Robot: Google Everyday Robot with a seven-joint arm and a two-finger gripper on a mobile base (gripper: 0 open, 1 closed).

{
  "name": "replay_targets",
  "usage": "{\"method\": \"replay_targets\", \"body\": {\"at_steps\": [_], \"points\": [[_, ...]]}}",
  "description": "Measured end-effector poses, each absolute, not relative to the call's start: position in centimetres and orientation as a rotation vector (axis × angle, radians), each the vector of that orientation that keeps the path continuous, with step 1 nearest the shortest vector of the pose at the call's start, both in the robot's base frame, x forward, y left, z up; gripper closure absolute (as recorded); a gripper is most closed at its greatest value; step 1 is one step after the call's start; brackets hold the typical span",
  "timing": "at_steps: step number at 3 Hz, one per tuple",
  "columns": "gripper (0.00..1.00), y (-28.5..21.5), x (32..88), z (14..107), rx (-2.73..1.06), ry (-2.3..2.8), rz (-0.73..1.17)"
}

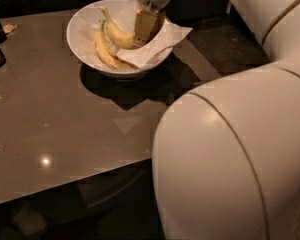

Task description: Pick banana from white bowl

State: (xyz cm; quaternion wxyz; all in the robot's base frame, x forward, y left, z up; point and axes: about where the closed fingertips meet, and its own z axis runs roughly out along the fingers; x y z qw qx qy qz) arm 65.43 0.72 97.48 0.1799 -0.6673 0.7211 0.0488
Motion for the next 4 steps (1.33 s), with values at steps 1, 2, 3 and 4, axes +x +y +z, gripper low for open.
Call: {"method": "replay_targets", "body": {"at_steps": [1, 2, 3, 4], "points": [[1.00, 1.5, 62.2, 99.1, -1.894, 1.989, 0.196], [1.00, 1.5, 62.2, 99.1, -1.894, 1.989, 0.196], [1.00, 1.6, 61.4, 98.9, -1.874, 1.961, 0.241], [1.00, 2.1, 55.4, 99.2, -1.817, 1.987, 0.289]]}}
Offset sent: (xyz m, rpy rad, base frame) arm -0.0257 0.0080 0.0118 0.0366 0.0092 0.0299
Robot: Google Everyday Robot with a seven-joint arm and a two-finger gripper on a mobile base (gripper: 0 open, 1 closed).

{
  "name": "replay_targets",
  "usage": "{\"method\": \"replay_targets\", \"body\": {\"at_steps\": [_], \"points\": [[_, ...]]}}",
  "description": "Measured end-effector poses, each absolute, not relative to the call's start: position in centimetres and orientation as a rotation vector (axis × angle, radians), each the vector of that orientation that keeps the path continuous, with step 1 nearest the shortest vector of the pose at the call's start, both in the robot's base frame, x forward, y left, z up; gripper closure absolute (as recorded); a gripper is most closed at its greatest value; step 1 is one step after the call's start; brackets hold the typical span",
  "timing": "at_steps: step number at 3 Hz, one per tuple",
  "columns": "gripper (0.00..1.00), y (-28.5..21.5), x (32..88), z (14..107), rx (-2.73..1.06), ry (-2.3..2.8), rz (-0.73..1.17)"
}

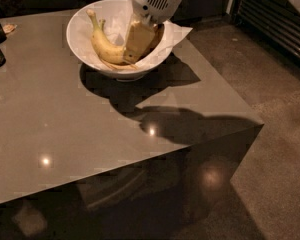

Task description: Pick banana from white bowl

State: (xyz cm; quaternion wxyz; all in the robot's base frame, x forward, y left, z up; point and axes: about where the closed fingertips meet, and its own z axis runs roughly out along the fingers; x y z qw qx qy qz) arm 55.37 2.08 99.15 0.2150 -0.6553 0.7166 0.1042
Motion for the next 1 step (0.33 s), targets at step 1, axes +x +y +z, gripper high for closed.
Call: {"method": "replay_targets", "body": {"at_steps": [1], "points": [[1.00, 2.08, 55.37, 99.15, -1.817, 1.987, 0.289]]}}
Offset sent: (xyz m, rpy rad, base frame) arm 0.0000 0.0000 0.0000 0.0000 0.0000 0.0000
